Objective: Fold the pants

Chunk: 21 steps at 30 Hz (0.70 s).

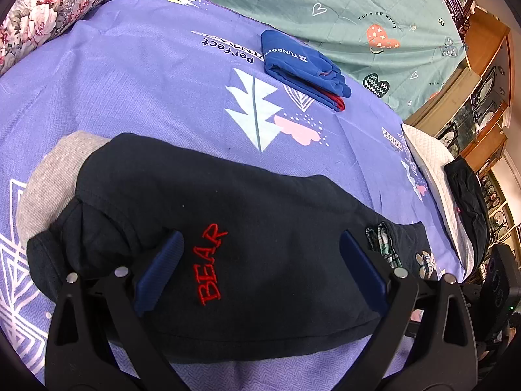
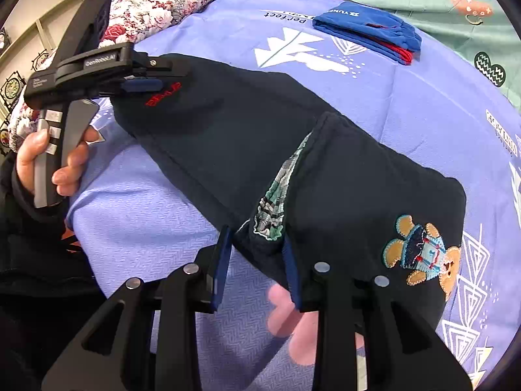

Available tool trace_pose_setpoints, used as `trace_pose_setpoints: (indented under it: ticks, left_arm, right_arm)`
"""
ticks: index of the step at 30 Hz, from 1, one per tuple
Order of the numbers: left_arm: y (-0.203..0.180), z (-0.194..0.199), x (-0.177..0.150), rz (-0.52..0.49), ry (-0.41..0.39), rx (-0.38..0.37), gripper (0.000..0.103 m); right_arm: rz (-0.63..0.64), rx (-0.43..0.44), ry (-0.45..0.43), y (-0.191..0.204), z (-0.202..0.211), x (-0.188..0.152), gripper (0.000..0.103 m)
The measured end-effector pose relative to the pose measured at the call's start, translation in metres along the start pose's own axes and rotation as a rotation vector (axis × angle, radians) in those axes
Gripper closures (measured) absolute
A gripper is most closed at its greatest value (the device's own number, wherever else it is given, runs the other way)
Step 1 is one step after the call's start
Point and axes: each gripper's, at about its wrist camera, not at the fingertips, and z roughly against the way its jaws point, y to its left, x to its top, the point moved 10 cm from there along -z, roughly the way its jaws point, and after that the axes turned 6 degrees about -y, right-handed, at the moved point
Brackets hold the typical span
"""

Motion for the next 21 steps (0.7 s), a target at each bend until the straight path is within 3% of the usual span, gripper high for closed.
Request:
trace_pose_setpoints:
  ticks: [4, 6, 13, 18, 21]
  left_arm:
    - [0.000, 0.000, 0.000, 0.001, -0.003, -0.002, 0.005]
    - [0.000, 0.001, 0.001, 0.003, -0.004, -0.005, 0.005]
    - [0.001, 0.001, 0.001, 0.010, -0.003, -0.015, 0.005]
    - [0.001, 0.002, 0.002, 0.015, -0.008, -0.014, 0.005]
    - [0.002, 0.003, 0.002, 0.018, -0.010, -0.011, 0.005]
  right_arm:
    - [0.009, -0.027, -0.011, -0.004, -0.004, 0.001, 0.075]
    - [-0.005, -0.011, -0.024, -0.006, 0.000, 0.003, 0.085]
    - [-0.285, 0.203, -0.151, -0.039, 0.038, 0.040, 0.088]
    - [-0.276, 0.259, -0.217, -0.029, 0.048, 0.085, 0.088]
    - [-0.217, 0.289, -0.170, 0.003, 0.027, 0.088, 0.087]
